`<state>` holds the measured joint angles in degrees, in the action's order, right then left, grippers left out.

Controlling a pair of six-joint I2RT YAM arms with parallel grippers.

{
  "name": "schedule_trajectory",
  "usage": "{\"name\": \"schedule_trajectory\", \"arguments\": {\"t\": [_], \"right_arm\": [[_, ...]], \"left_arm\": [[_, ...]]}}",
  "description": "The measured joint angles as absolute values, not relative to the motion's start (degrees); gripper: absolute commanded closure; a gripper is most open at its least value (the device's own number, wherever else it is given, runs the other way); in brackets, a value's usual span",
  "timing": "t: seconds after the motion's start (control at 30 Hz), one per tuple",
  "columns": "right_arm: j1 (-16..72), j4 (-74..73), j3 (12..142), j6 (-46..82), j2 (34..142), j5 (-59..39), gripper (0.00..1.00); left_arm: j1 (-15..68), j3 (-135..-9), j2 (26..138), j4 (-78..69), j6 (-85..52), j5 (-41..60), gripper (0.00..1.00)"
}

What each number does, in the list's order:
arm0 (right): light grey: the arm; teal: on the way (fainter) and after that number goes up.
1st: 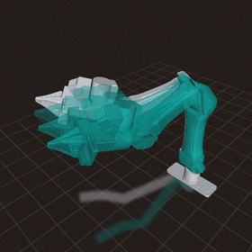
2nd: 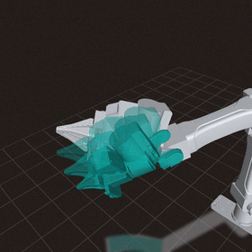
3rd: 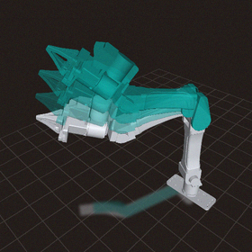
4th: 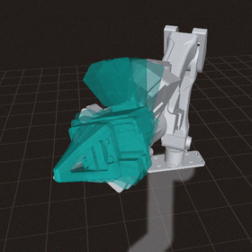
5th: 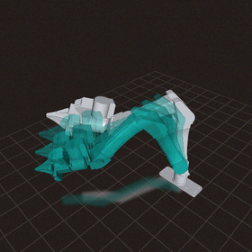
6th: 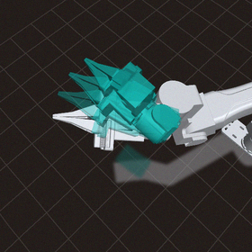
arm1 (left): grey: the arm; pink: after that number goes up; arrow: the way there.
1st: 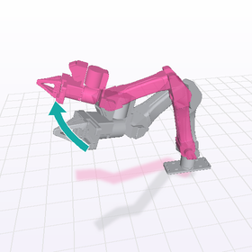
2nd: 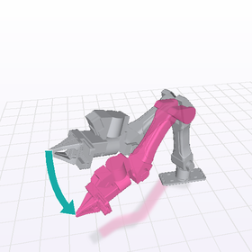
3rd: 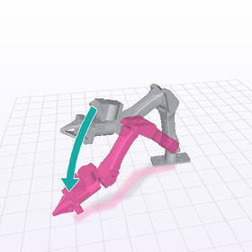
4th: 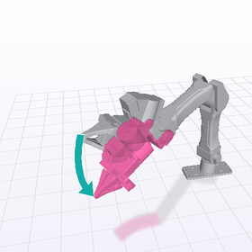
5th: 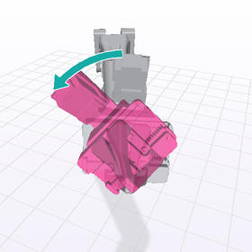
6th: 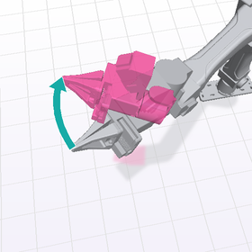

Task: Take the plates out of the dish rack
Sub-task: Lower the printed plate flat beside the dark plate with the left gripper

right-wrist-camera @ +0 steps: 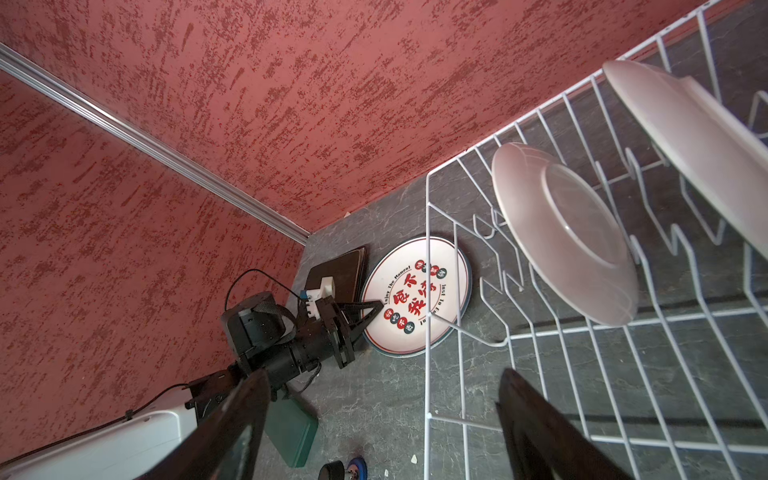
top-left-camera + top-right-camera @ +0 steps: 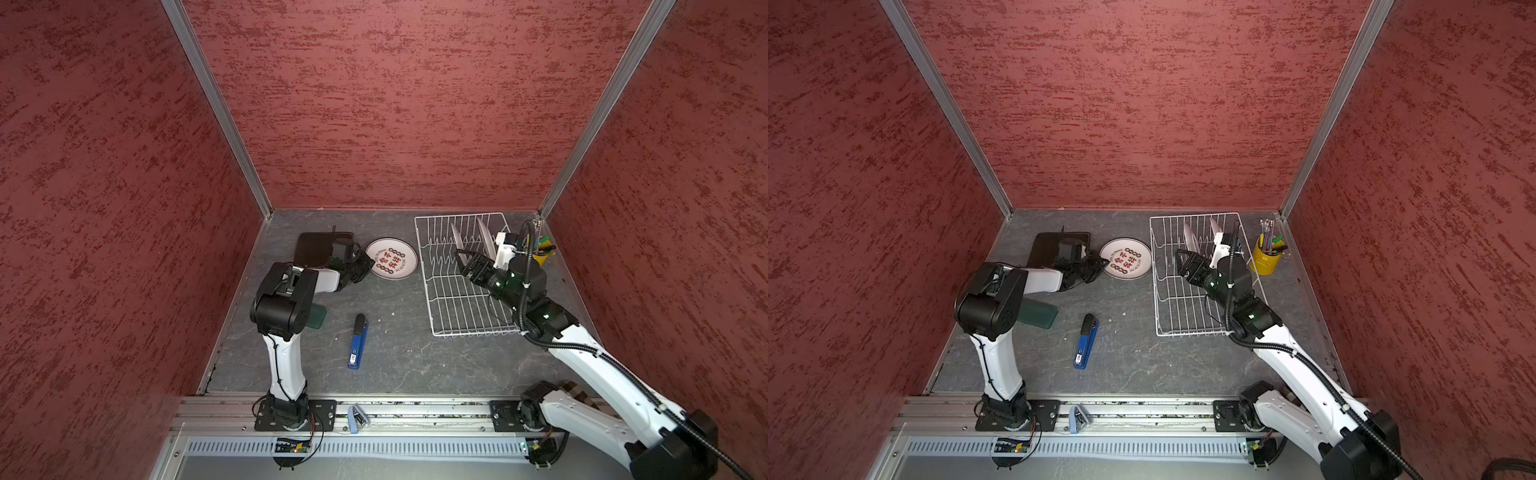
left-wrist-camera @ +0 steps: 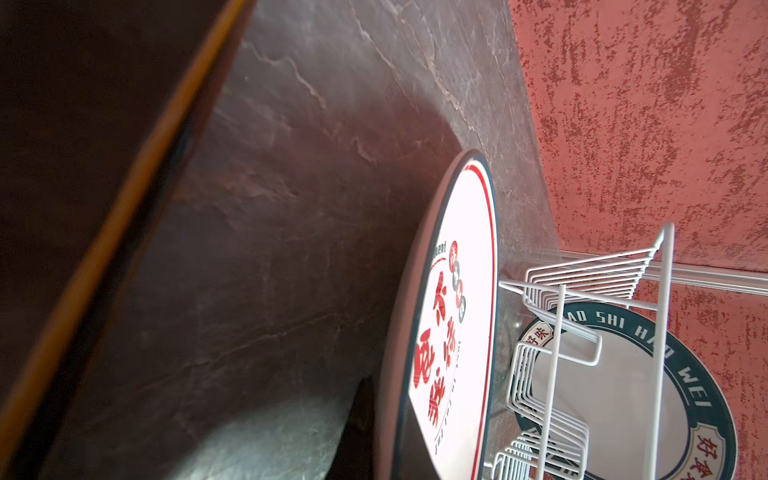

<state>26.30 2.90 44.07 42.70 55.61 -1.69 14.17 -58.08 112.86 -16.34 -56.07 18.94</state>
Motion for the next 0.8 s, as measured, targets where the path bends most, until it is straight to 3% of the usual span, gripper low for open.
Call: {"name": "schedule_trajectory", "arguments": {"t": [0.8], "right_arm": [[26.3,3.0,44.1,42.5,55.6,-1.7,0.13]], "left_arm": [[14.2,-58.2,113.4,-17.2,-56.2,19.0,1.0]]}}
